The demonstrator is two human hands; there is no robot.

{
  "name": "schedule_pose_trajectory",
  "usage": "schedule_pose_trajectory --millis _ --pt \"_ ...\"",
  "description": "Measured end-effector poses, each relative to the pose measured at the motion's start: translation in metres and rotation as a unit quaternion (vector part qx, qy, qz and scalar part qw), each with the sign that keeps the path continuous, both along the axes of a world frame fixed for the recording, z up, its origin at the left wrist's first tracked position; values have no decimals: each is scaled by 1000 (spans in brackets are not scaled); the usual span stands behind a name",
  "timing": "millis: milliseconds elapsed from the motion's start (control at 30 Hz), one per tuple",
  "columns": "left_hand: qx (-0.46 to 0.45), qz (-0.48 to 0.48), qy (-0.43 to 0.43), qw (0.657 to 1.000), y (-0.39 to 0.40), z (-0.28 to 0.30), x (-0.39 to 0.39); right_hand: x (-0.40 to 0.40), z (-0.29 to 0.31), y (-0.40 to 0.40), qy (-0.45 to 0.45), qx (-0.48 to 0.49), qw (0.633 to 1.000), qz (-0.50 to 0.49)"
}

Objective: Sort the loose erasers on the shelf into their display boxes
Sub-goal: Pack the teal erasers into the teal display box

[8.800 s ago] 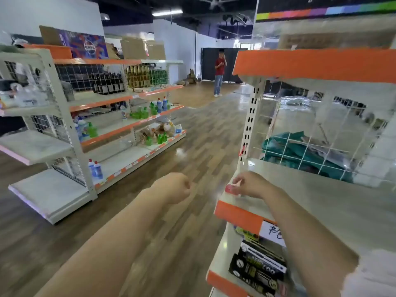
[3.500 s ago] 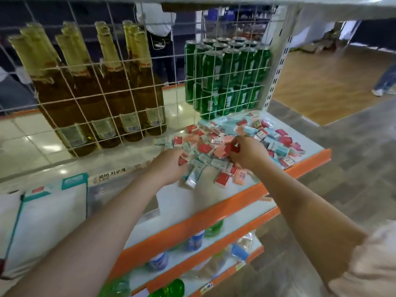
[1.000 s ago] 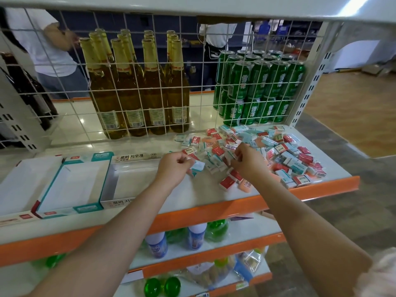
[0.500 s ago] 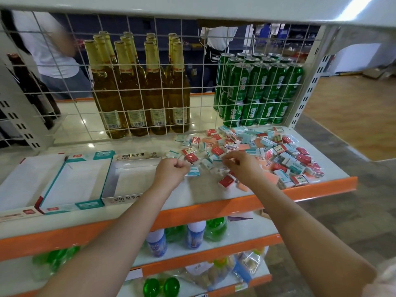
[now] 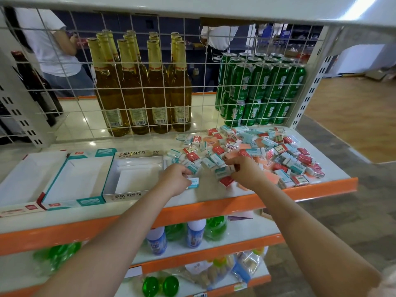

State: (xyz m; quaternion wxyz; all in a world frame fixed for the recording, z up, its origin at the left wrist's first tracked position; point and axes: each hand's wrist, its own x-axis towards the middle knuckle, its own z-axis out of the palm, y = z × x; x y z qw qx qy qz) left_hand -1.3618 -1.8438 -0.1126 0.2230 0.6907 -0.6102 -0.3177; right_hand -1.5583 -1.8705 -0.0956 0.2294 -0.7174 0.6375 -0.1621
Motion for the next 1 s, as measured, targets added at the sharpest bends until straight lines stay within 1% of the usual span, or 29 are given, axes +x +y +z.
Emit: schedule_pose_trajectory --millis 67,133,167,267,333,400,500,567,667,800,933,1000 --pt "7 -22 -41 999 0 2 -1 0 1 0 8 1 1000 9" --pt "8 -22 -46 999 1 3 -1 -1 2 2 5 -5 1000 15" --pt "7 -16 -36 999 1 4 -1 -1 2 3 0 -7 1000 14" --pt "-6 14 42 999 1 7 -1 -1 3 5 -6 -10 1000 11" --pt "-23 32 77 996 2 8 0 -1 3 6 -9 -8 1000 9" --pt "-48 41 75 995 1 8 1 0 3 6 -16 -7 1000 7" --pt "-73 22 84 994 1 8 0 1 4 7 -26 -4 1000 8" --pt "-65 20 94 993 2 9 -1 2 5 7 -28 0 1000 10" --pt "-65 53 103 991 3 8 -1 3 5 8 -34 5 999 11" --pt "-56 93 153 982 2 6 0 2 6 8 -48 -4 999 12" --pt "-48 70 142 986 2 7 0 1 6 9 -76 -5 997 7" --pt "-19 59 162 985 3 9 -3 1 6 8 -91 -11 996 -1"
